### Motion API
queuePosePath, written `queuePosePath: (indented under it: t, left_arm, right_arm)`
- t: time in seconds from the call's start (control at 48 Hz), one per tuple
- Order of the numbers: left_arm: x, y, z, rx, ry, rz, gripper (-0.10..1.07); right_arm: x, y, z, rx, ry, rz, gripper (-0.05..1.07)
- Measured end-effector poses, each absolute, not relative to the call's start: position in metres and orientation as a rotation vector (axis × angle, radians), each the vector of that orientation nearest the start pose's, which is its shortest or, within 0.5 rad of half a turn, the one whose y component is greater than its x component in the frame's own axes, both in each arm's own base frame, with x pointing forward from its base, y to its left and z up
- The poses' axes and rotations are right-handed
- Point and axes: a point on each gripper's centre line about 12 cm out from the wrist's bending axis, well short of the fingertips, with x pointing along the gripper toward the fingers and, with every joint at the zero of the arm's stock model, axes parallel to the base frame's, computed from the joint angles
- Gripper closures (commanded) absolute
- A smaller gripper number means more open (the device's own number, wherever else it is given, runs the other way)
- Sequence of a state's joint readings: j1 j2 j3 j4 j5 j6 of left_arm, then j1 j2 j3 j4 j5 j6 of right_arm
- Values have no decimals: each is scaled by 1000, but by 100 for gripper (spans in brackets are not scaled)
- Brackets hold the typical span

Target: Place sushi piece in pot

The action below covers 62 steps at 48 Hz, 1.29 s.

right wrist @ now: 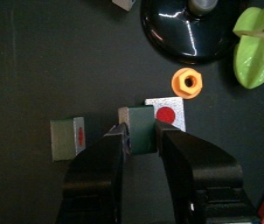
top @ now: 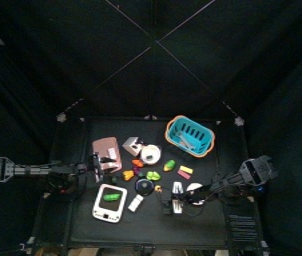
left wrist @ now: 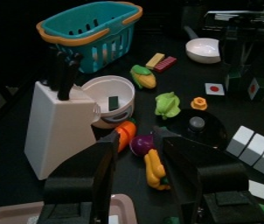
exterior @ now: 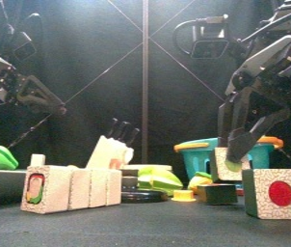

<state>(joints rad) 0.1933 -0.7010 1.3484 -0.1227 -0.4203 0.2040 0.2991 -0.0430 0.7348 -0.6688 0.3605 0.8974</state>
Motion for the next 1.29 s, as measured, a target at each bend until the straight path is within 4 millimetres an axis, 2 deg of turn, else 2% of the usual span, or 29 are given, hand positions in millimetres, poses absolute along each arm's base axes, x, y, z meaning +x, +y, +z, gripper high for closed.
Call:
queuePosePath:
  t: [0.167, 0.271, 0.438, 0.729, 0.917, 1.104, 1.292]
  left_arm:
    - [201, 45, 187, 75, 241, 231, 21]
    - [201, 45, 187, 74, 242, 231, 21]
    - [201, 45, 187, 76, 241, 231, 21]
    - [201, 45, 187, 75, 241, 231, 21]
    - [201, 45, 187, 75, 241, 231, 21]
    - [201, 45, 186, 76, 242, 231, 21]
    - [201, 46, 187, 77, 243, 232, 21]
  right_arm:
    - [342, 66, 149, -46, 930, -81, 42]
    - [349, 49, 160, -60, 906, -132, 42]
    - [360, 11, 179, -57, 848, -225, 42]
    - [374, -58, 203, -82, 778, -377, 41]
    - [383, -92, 198, -120, 788, -444, 41]
    - [393, -120, 180, -101, 827, -501, 39]
    - [396, -140, 171, -84, 848, -539, 29]
